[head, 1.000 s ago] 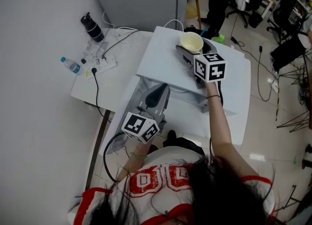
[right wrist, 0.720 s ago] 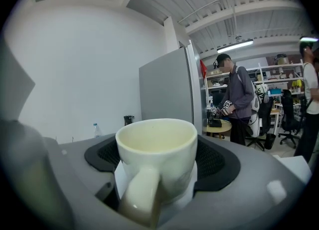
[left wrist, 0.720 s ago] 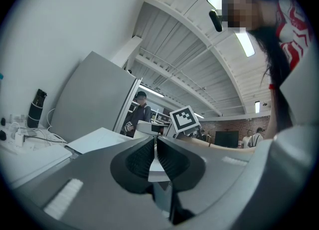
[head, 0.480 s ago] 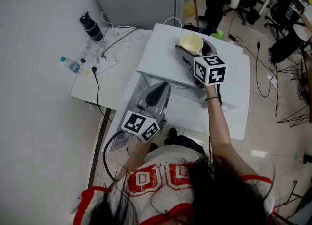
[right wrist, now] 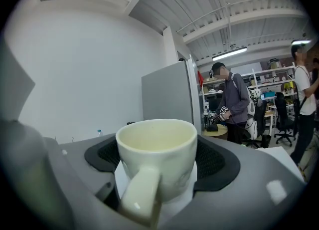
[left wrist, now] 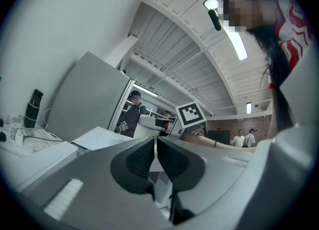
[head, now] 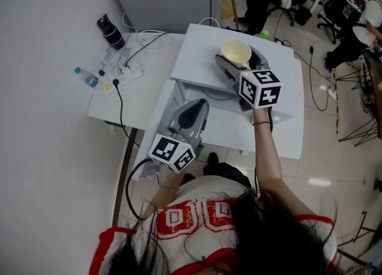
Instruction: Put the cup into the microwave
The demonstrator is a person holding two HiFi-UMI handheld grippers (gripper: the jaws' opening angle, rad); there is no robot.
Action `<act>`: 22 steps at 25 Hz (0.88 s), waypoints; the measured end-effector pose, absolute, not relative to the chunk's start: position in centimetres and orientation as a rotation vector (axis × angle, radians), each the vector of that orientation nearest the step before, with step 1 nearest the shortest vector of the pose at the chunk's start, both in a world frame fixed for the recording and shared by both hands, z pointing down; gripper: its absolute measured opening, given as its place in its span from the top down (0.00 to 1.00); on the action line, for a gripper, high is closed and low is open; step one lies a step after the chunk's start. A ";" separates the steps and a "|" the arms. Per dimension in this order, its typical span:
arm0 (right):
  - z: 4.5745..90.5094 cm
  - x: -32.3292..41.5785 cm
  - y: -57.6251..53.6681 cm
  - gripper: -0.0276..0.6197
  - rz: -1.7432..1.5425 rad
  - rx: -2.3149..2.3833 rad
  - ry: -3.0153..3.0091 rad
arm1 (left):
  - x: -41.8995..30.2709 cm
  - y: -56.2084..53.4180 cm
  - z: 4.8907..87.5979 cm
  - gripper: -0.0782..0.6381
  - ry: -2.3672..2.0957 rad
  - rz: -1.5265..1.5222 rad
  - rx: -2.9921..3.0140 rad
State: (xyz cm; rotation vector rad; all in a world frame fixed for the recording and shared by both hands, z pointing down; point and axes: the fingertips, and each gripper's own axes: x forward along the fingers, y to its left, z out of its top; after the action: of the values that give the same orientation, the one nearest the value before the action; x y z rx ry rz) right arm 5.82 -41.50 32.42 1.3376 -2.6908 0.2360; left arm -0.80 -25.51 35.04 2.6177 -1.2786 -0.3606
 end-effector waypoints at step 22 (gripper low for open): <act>31.6 4.5 -29.3 0.27 0.196 1.521 -2.630 | -2.4 -16.3 33.9 0.89 -1.057 -0.367 2.760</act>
State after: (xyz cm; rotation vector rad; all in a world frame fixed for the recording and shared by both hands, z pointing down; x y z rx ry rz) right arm 4.49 -29.28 31.58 1.5209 -2.6298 0.1962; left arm -2.43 -16.27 33.93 2.7604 -1.0574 -0.3674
